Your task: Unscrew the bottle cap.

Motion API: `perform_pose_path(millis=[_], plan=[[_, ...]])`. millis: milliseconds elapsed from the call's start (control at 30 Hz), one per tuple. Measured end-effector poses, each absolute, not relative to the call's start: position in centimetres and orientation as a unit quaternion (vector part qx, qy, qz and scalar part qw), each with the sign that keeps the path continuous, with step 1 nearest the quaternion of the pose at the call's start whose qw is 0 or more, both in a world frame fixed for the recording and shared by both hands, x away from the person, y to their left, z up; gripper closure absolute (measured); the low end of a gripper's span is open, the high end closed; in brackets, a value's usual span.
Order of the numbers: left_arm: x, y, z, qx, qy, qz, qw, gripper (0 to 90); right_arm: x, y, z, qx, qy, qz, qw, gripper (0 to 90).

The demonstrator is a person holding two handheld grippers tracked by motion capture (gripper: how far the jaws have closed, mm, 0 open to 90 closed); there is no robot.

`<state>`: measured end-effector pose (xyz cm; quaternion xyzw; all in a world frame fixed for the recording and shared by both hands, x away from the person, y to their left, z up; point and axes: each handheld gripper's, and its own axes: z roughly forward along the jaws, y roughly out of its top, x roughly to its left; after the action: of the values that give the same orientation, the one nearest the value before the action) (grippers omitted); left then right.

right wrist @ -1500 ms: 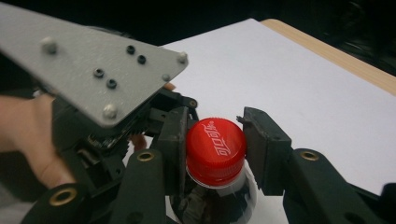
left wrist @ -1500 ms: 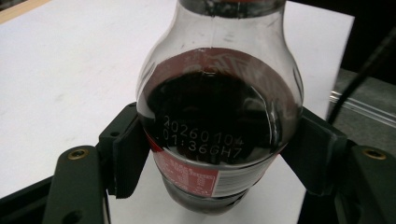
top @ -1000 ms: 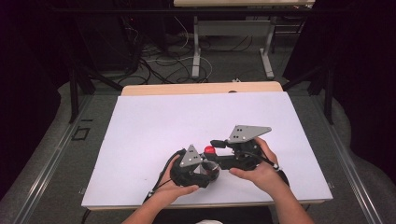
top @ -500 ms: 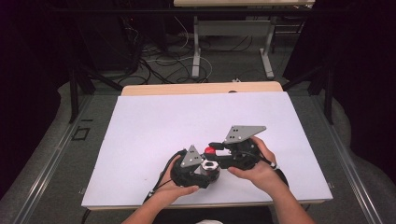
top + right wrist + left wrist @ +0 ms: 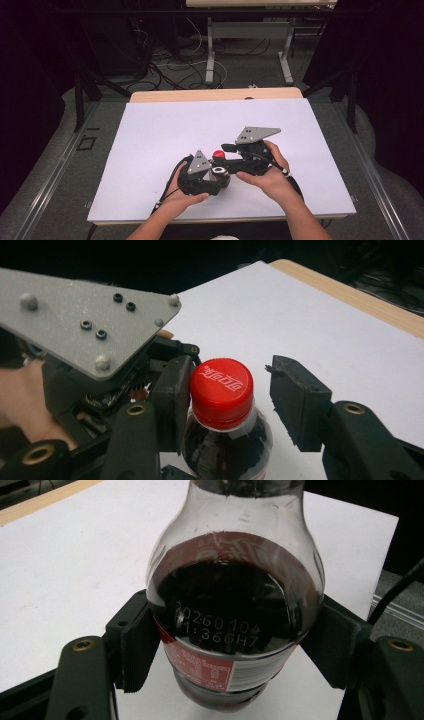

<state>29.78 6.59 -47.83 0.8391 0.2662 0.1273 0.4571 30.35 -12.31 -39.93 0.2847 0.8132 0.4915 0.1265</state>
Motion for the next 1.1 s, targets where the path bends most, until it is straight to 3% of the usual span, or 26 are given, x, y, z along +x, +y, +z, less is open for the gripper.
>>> perform_pose_path(millis=[133, 233, 600, 733, 867, 1100], plan=[[29.8, 6.7, -47.7, 0.838, 0.268, 0.127, 0.459, 30.1, 29.6, -11.4, -40.0, 0.305, 0.801, 0.493, 0.148, 60.3], [29.8, 6.8, -47.7, 0.836, 0.266, 0.13, 0.461, 30.1, 29.4, -11.2, -40.1, 0.296, 0.801, 0.495, 0.163, 60.9], [29.7, 6.5, -47.8, 0.844, 0.257, 0.12, 0.455, 30.2, 32.2, -13.2, -40.2, 0.159, 0.845, 0.504, 0.084, 60.9], [30.0, 6.7, -47.9, 0.841, 0.271, 0.124, 0.451, 30.1, 32.3, -13.1, -40.4, 0.195, 0.83, 0.518, 0.069, 54.6], [30.2, 7.0, -47.9, 0.839, 0.28, 0.134, 0.446, 30.1, 31.1, -12.4, -40.3, 0.263, 0.809, 0.512, 0.117, 54.3], [30.2, 7.2, -47.7, 0.836, 0.291, 0.144, 0.443, 30.1, 30.0, -11.1, -40.6, 0.284, 0.796, 0.511, 0.158, 55.9]])
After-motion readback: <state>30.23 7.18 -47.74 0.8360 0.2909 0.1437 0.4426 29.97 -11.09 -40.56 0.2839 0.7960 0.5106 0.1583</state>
